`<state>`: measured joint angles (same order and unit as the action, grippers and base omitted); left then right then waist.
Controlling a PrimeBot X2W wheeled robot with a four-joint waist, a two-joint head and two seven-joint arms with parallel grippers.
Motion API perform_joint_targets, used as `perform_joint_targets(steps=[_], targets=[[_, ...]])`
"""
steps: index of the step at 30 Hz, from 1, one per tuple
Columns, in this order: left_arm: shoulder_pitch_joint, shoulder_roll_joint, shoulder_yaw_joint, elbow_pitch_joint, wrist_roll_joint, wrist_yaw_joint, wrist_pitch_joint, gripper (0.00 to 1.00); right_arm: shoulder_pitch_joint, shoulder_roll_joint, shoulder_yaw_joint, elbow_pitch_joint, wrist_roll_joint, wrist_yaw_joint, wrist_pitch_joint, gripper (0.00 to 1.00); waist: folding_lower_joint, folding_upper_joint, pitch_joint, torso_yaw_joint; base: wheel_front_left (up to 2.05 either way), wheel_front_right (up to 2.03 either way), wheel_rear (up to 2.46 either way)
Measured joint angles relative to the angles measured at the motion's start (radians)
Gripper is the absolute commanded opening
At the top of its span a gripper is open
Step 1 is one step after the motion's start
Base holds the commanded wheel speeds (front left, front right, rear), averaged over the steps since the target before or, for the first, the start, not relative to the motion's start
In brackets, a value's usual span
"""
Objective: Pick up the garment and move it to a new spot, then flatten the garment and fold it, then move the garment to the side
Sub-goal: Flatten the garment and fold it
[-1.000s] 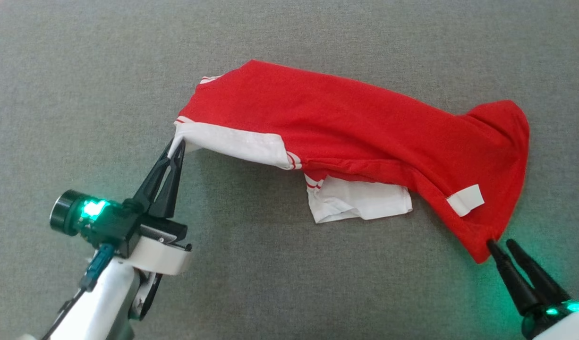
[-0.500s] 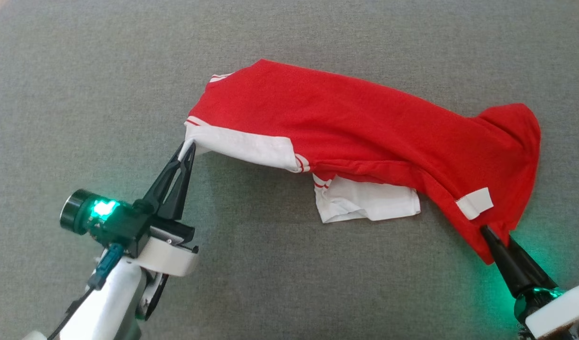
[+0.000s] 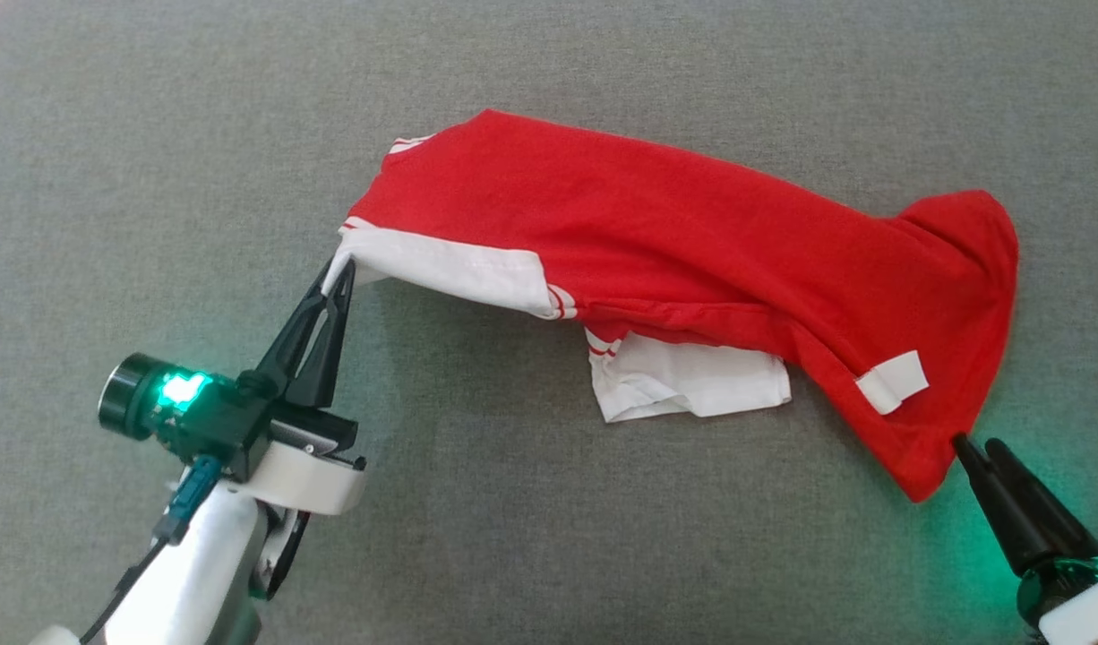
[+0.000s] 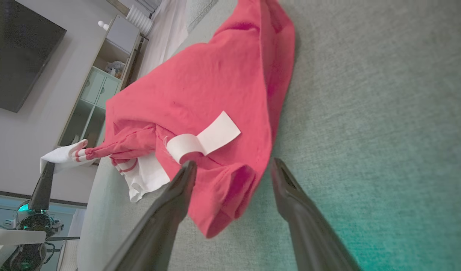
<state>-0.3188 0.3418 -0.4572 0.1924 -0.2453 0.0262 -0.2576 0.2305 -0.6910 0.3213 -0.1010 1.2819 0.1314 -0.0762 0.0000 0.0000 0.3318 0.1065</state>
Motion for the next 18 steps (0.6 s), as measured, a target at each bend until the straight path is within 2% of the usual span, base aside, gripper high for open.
perform_joint_targets(steps=[5,15,17,18], targets=[[-0.001,-0.01,0.002,0.001,0.004,-0.009,0.0,0.0,-0.02,-0.005,0.018,-0.01,-0.002,0.0,0.008,1.0,0.0,0.0,0.007,-0.001,0.0,0.0,0.0],[-0.002,-0.019,0.01,0.011,0.014,-0.027,0.0,0.0,-0.095,0.002,0.068,0.058,-0.016,0.0,0.016,1.0,0.0,0.0,0.019,0.017,0.0,0.0,0.0],[-0.002,-0.021,0.01,0.012,0.018,-0.027,0.0,0.0,-0.097,0.002,0.069,0.062,-0.016,0.0,0.016,0.92,0.0,0.0,0.02,0.019,0.0,0.0,0.0],[-0.002,-0.023,0.011,0.014,0.018,-0.028,0.0,0.0,-0.098,0.002,0.071,0.064,-0.016,0.0,0.016,0.78,0.0,0.0,0.02,0.022,0.0,0.0,0.0]])
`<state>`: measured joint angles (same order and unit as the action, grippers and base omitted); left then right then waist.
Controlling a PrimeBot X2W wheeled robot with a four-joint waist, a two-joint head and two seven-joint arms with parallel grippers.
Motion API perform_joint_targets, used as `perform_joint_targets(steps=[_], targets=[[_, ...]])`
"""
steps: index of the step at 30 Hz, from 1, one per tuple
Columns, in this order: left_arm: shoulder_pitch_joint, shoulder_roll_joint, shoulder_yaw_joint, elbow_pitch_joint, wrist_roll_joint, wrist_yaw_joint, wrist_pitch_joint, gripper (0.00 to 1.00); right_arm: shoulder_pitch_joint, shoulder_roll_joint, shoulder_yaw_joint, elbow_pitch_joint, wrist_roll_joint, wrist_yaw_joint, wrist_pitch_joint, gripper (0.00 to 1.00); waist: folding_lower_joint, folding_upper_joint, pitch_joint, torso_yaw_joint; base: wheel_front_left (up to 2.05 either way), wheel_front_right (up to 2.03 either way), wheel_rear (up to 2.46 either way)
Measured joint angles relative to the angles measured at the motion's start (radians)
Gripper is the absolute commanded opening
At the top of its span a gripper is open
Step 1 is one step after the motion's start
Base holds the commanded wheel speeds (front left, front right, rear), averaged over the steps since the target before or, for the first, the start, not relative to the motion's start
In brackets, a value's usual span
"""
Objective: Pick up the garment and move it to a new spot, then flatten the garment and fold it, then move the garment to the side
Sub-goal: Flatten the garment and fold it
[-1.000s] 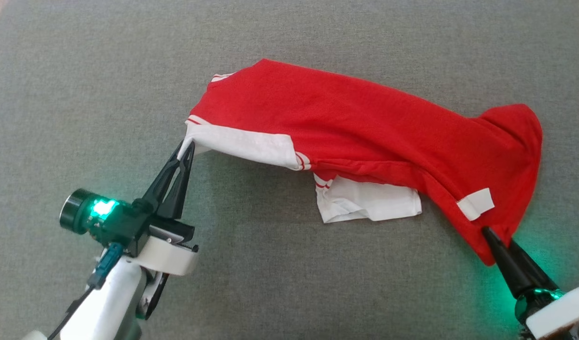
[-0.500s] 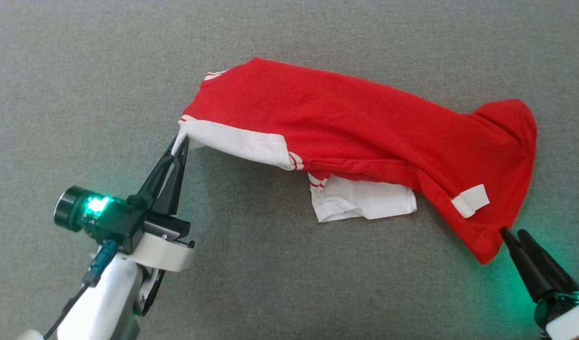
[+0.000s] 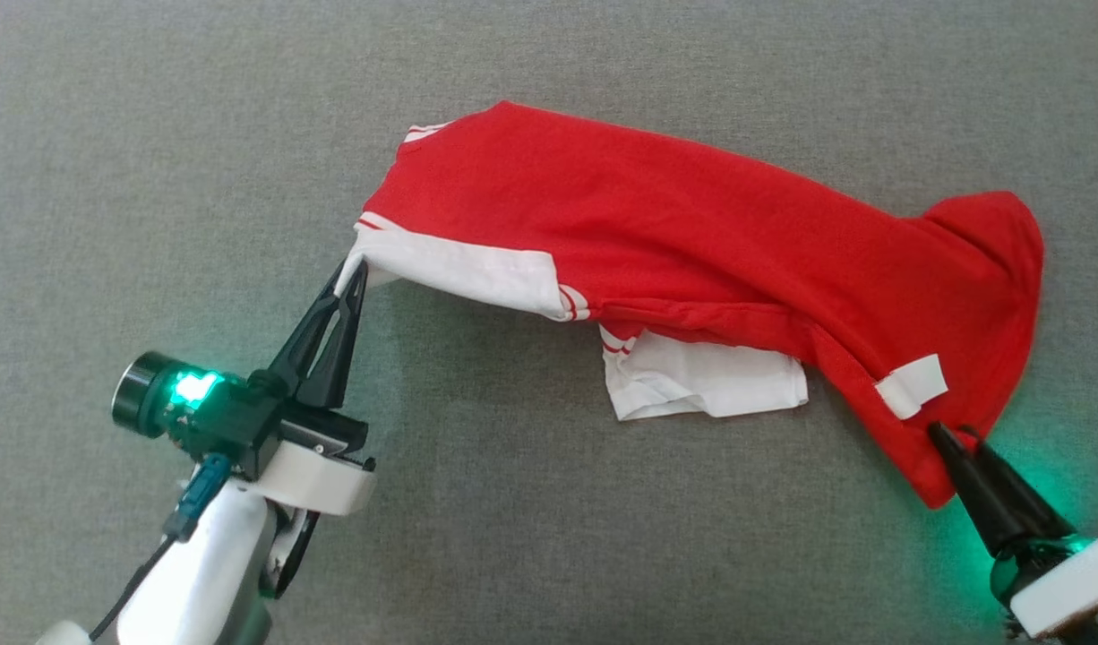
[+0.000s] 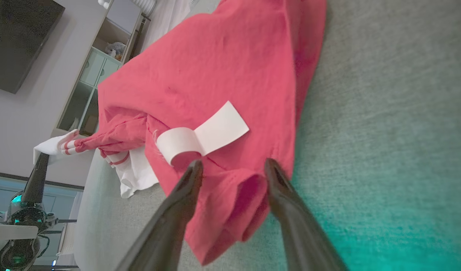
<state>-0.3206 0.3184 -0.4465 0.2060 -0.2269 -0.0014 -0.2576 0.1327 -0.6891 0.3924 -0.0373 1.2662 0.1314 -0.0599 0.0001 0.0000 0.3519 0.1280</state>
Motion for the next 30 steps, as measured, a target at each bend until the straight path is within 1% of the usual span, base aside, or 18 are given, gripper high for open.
perform_joint_targets(steps=[1,2,3,4,9,10,13,14,16,18,19,21,24,27,29,30], targets=[[0.0,-0.002,0.001,0.001,0.0,0.0,0.0,0.0,0.0,0.0,0.004,0.0,0.001,0.0,0.0,0.67,0.0,0.0,0.0,0.001,0.0,0.0,0.0],[0.0,-0.004,0.004,0.003,0.0,-0.001,0.0,0.0,0.001,-0.001,0.008,0.001,0.002,0.0,0.0,0.53,0.0,0.0,-0.001,0.002,0.0,0.0,0.0],[0.0,-0.005,0.008,0.003,0.0,-0.005,0.0,0.0,0.001,-0.001,0.013,0.001,0.002,0.0,0.0,0.42,0.0,0.0,-0.001,0.002,0.0,0.0,0.0],[0.0,-0.006,0.013,0.004,0.001,-0.008,0.0,0.0,0.001,-0.001,0.016,0.001,0.002,0.0,0.0,0.0,0.0,0.0,-0.001,0.002,0.0,0.0,0.0],[0.0,-0.008,0.027,0.008,0.001,-0.008,0.0,0.0,0.001,-0.011,0.032,-0.016,-0.003,0.0,-0.006,0.0,0.0,0.0,-0.01,-0.005,0.0,0.0,0.0],[0.0,-0.008,0.029,0.008,0.001,-0.008,0.0,0.0,0.001,-0.014,0.03,-0.021,-0.01,0.0,-0.018,0.0,0.0,0.0,-0.014,-0.007,0.0,0.0,0.0],[0.0,-0.007,0.049,0.001,0.014,-0.008,0.0,0.0,0.001,-0.05,0.0,-0.047,-0.055,0.0,-0.088,0.0,0.0,0.0,-0.035,-0.016,0.0,0.0,0.0],[0.0,-0.003,0.054,-0.007,0.017,-0.011,0.0,0.0,0.001,-0.061,-0.019,-0.053,-0.066,0.0,-0.11,0.0,0.0,0.0,-0.043,-0.019,0.0,0.0,0.0],[0.0,0.015,0.058,-0.032,0.019,-0.034,0.0,0.0,0.0,-0.087,-0.065,-0.07,-0.096,0.0,-0.147,0.0,-0.0001,0.0,-0.061,-0.024,0.0,0.0,0.0],[0.0,0.039,0.066,-0.063,0.028,-0.035,0.0,0.0,0.0,-0.107,-0.13,-0.09,-0.141,0.0,-0.169,0.0,0.0,0.0,-0.081,-0.033,0.0,0.0,0.0],[0.0,0.067,0.083,-0.098,0.034,-0.036,0.001,0.0,-0.001,-0.114,-0.208,-0.109,-0.188,0.0,-0.176,0.0,-0.0001,0.0,-0.103,-0.044,0.0,0.0,0.0],[-0.005,0.096,0.091,-0.139,0.037,-0.044,0.012,0.0,-0.002,-0.12,-0.273,-0.127,-0.241,0.0,-0.181,0.0,-0.0001,0.0,-0.128,-0.054,0.0,0.0,0.0],[-0.036,0.131,0.096,-0.204,0.055,-0.044,0.059,0.0,-0.012,-0.123,-0.347,-0.158,-0.307,0.0,-0.18,0.0,-0.0001,0.0,-0.168,-0.066,0.0,0.0,0.0],[-0.105,0.159,0.12,-0.301,0.062,-0.046,0.11,0.0,-0.061,-0.126,-0.425,-0.204,-0.35,0.0,-0.15,0.0,-0.0003,0.0,-0.205,-0.077,0.0,0.0,0.0],[-0.17,0.184,0.132,-0.362,0.055,-0.066,0.147,0.0,-0.119,-0.142,-0.463,-0.239,-0.374,0.0,-0.108,0.0,-0.0003,0.0,-0.216,-0.09,0.0,0.0,0.0],[-0.243,0.199,0.139,-0.397,0.04,-0.083,0.186,0.0,-0.195,-0.161,-0.484,-0.263,-0.391,0.0,-0.06,0.0,-0.0002,0.0,-0.22,-0.102,0.0,0.0,0.0]])
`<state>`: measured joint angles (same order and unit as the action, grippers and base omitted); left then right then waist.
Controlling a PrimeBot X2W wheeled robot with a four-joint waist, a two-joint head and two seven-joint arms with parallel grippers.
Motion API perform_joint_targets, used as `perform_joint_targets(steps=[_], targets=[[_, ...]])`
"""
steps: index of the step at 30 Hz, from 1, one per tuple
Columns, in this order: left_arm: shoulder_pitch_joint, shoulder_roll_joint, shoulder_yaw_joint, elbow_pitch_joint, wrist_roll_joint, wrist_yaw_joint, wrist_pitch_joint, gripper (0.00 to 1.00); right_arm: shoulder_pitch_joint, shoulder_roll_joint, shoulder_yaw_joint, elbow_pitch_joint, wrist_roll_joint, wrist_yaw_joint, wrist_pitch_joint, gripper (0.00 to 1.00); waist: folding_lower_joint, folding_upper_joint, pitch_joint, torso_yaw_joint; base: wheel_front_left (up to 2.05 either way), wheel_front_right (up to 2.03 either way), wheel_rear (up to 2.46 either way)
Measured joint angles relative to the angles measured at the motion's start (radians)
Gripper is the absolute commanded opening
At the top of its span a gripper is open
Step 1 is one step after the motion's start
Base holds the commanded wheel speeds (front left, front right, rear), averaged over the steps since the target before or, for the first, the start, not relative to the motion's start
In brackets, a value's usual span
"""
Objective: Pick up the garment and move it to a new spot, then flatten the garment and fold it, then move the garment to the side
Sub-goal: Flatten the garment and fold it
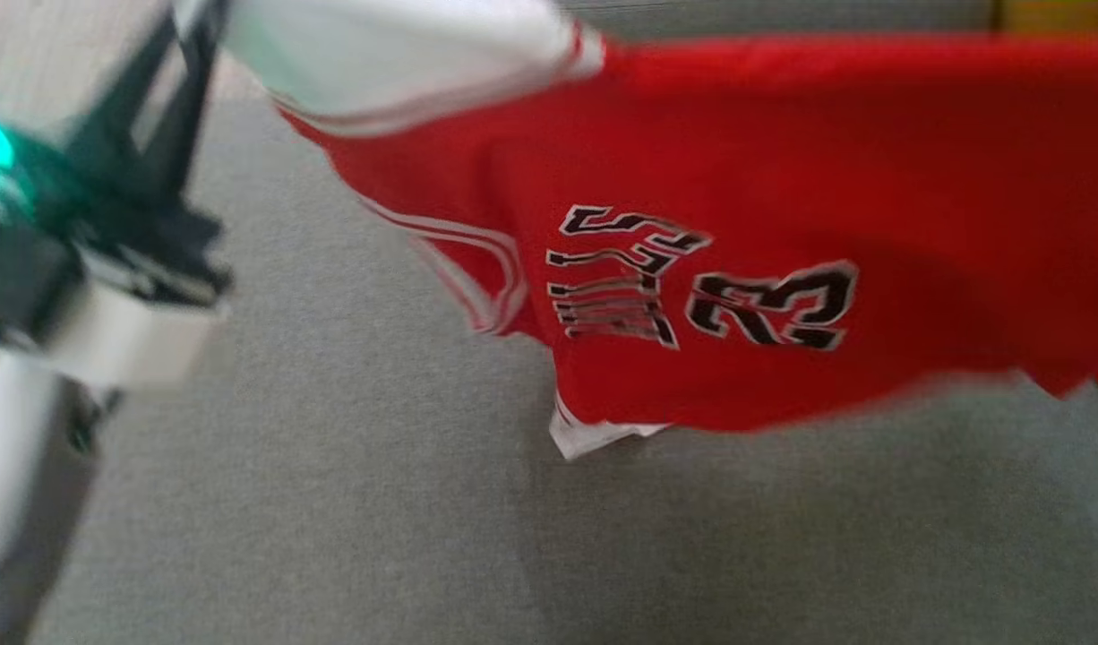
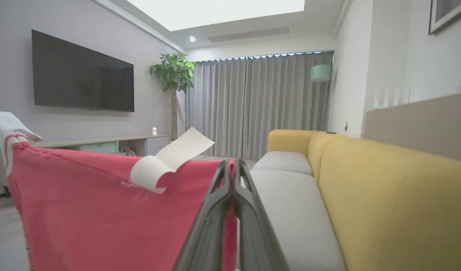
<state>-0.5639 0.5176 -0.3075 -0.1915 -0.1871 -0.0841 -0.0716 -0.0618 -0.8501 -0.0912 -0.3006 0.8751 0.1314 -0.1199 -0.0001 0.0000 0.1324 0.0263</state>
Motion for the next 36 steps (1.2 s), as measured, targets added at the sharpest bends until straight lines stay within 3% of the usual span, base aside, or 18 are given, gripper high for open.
perform_joint_targets(steps=[4,9,13,18,21,24,30,36], targets=[[-0.183,0.02,0.001,-0.016,-0.051,-0.026,0.052,0.0,-0.195,-0.032,0.008,0.001,-0.023,0.0,0.084,0.0,0.0001,0.0,0.029,-0.01,0.0,0.0,0.0],[-0.431,0.022,-0.028,0.122,-0.138,-0.04,0.098,0.0,-0.509,-0.029,0.137,0.121,-0.04,0.0,0.15,0.0,0.0002,0.0,0.094,-0.017,0.0,0.0,0.0],[-0.62,0.028,-0.134,0.283,-0.161,-0.048,0.104,0.0,-0.756,0.034,0.236,0.277,-0.082,0.0,0.17,0.0,0.0003,0.0,0.169,-0.016,0.0,0.0,0.0],[-0.835,0.036,-0.282,0.493,-0.129,-0.049,-0.001,0.0,-1.004,0.137,0.322,0.479,-0.13,0.0,0.152,0.0,0.0006,-0.0001,0.277,-0.008,0.0,0.0,0.0],[-0.958,0.012,-0.271,0.599,-0.099,-0.048,-0.122,0.0,-1.125,0.168,0.338,0.575,-0.189,0.0,0.084,0.0,0.0007,-0.0001,0.335,-0.001,0.0,0.0,0.0],[-1.05,-0.019,-0.273,0.659,-0.054,-0.045,-0.174,0.0,-1.205,0.176,0.363,0.64,-0.232,0.0,0.017,0.0,0.0006,-0.0001,0.376,0.012,0.0,0.0,0.0],[-0.984,-0.028,-0.306,0.684,-0.052,-0.047,-0.187,0.0,-1.213,0.176,0.484,0.754,-0.259,0.0,-0.036,0.0,0.0002,-0.0001,0.39,0.044,0.0,0.0,0.0],[-0.662,-0.012,-0.313,0.557,-0.081,-0.045,-0.186,0.0,-1.094,0.176,0.567,0.844,-0.211,0.0,-0.074,0.0,0.0003,-0.0001,0.379,0.064,0.0,0.0,0.0]])
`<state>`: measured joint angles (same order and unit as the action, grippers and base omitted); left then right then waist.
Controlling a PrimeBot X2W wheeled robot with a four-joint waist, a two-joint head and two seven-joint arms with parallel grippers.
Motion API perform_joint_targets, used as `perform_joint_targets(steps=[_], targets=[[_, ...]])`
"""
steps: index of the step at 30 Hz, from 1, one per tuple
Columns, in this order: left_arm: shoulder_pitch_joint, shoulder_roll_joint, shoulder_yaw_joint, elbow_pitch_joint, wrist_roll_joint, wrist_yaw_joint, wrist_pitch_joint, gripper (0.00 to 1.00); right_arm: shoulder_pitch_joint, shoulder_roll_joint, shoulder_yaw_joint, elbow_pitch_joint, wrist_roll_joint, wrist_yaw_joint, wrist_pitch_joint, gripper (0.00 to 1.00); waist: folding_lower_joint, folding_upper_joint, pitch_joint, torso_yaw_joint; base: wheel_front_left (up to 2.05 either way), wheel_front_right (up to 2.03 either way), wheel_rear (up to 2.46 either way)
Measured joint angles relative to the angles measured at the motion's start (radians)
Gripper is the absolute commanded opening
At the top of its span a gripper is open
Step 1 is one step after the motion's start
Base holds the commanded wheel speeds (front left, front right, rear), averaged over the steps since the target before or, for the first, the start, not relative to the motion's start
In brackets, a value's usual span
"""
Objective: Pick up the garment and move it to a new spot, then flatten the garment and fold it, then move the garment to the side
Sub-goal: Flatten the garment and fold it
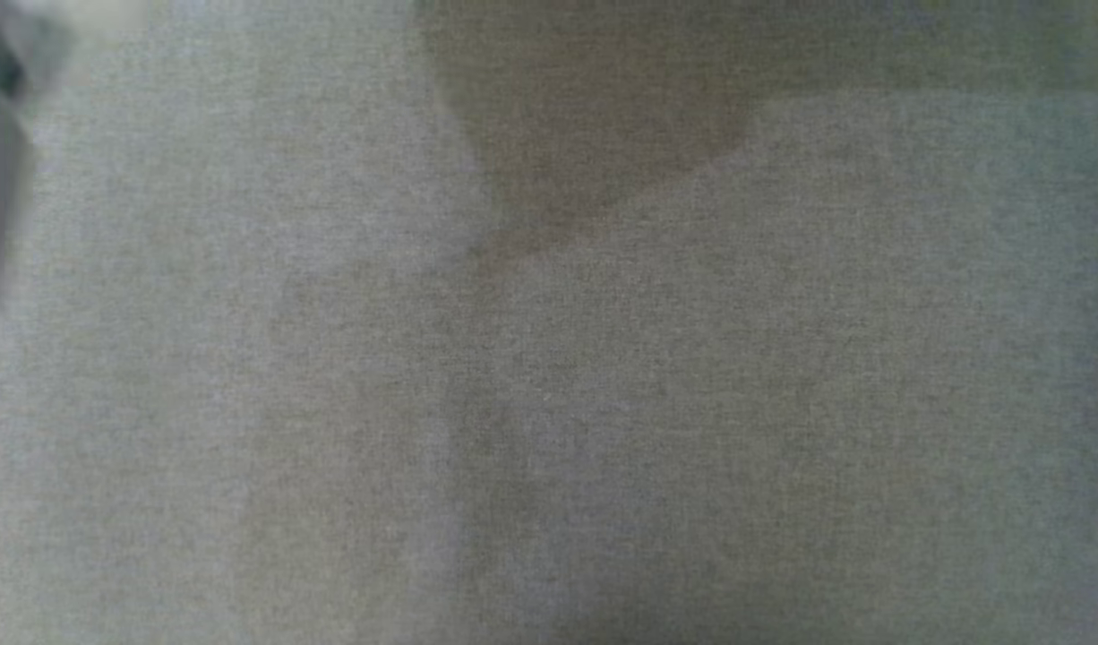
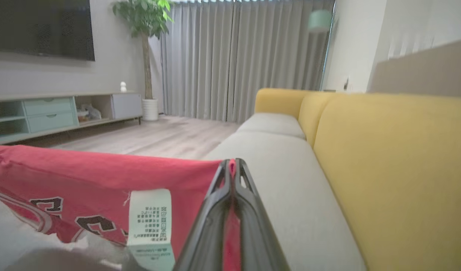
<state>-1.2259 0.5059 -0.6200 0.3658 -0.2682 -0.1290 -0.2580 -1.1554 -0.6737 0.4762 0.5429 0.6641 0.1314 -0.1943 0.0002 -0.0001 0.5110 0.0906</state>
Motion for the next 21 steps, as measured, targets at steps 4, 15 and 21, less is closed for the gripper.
perform_joint_targets(steps=[4,15,21], targets=[[0.211,0.025,0.009,-0.098,-0.009,0.014,0.0,0.0,0.113,-0.001,0.035,0.023,0.033,0.0,-0.019,0.0,-0.0003,0.0,-0.029,0.0,0.0,0.0,0.0],[1.055,0.121,0.041,-0.376,-0.114,0.114,0.001,0.0,0.742,-0.031,0.026,-0.121,0.167,0.0,-0.053,0.0,-0.0006,0.0001,-0.227,-0.026,0.0,0.0,0.0],[1.244,0.158,0.033,-0.476,-0.136,0.166,0.007,0.0,0.987,-0.01,-0.087,-0.262,0.146,0.0,-0.054,0.0,-0.0006,0.0001,-0.274,-0.052,0.0,0.0,0.0]])
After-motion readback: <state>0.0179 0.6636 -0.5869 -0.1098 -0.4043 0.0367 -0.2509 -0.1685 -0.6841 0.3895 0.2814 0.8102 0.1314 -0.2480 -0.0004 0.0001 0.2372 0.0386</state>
